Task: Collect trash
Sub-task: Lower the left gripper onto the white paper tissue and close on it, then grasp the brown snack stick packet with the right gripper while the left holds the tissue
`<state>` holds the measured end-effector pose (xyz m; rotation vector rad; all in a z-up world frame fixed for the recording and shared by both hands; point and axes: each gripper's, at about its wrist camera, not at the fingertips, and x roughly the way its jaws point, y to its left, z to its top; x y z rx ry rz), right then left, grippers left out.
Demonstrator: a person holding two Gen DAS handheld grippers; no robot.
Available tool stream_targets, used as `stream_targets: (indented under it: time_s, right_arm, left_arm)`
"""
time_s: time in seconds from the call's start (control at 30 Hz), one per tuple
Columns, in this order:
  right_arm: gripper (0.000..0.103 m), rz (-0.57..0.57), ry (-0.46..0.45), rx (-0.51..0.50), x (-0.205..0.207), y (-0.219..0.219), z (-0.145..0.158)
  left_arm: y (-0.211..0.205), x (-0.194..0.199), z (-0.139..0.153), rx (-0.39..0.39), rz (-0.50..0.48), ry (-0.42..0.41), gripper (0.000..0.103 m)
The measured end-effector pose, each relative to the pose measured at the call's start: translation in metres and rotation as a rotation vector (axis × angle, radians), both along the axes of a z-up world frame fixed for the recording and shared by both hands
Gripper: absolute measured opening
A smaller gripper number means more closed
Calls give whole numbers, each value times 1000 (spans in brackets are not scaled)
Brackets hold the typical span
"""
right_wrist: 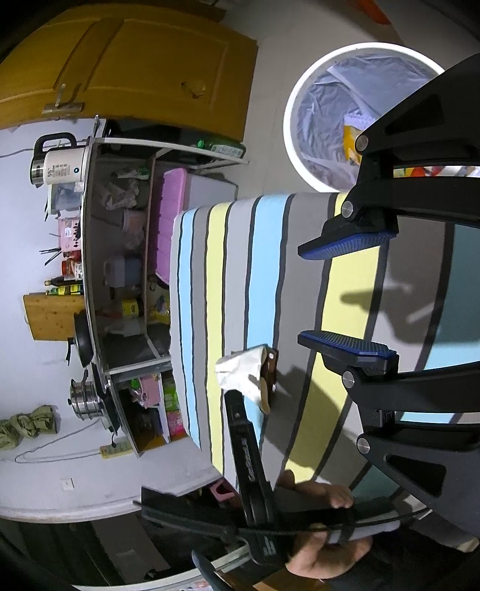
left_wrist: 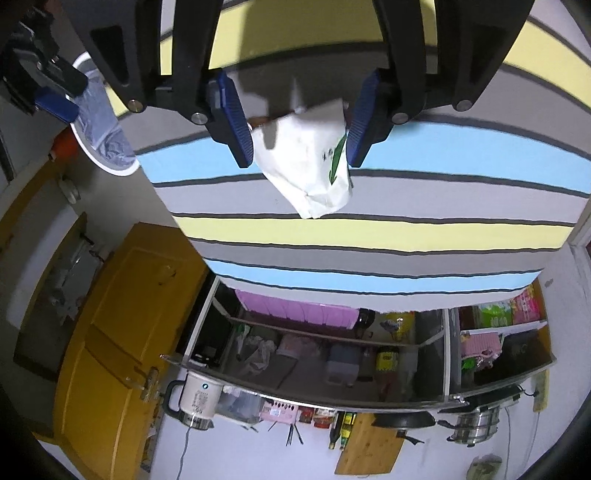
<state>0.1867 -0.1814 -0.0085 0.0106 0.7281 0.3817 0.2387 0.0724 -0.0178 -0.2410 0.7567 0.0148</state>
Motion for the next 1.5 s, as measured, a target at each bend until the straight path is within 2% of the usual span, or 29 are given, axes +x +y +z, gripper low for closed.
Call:
stream_targets:
  time_s: [0.07,0.23,0.33,0.47,0.5,0.53,0.63,0.73,0.87,1.1,1.27,1.5]
  right_arm:
    - [41,0,1,6,3,-3,-2]
    - [41,-2,6,11,11,-6,-6]
    - [41,-6,11,14,13,-8,-8]
    - [41,-10,18,14,15,-9,-10]
    - [41,-12,20,14,15,-9,-10]
    - [41,-14,20,14,15,-10,-10]
    - [41,-16,21,15,15,-10,-10]
    - [41,-16,23,14,15,-10,-10]
    - [41,-18,24,14,14,-10,-9]
    - [41,-8,20,13,9,-5,-9]
    - [41,12,17,8,5,5,-8]
    - [41,71,21,-9,10,31,-11]
  left_arm:
    - [0,14,-7,-1,11,25,57]
    - [-1,33,-24,-6,16,78,59]
    - [-4,40,-32,1,21,94,66]
    - [-11,40,-34,54,18,86,66]
    - [-13,40,-35,71,14,85,66]
    - [-16,38,-36,95,2,84,59]
    - [-24,34,-35,147,-17,73,53]
    - [-26,30,-33,149,-37,66,43]
    - [-26,19,-30,142,-54,58,36]
    - [-14,-12,-15,102,-46,9,32]
    - [-5,-40,2,107,-33,-49,31]
    - [18,-64,7,105,9,-68,30]
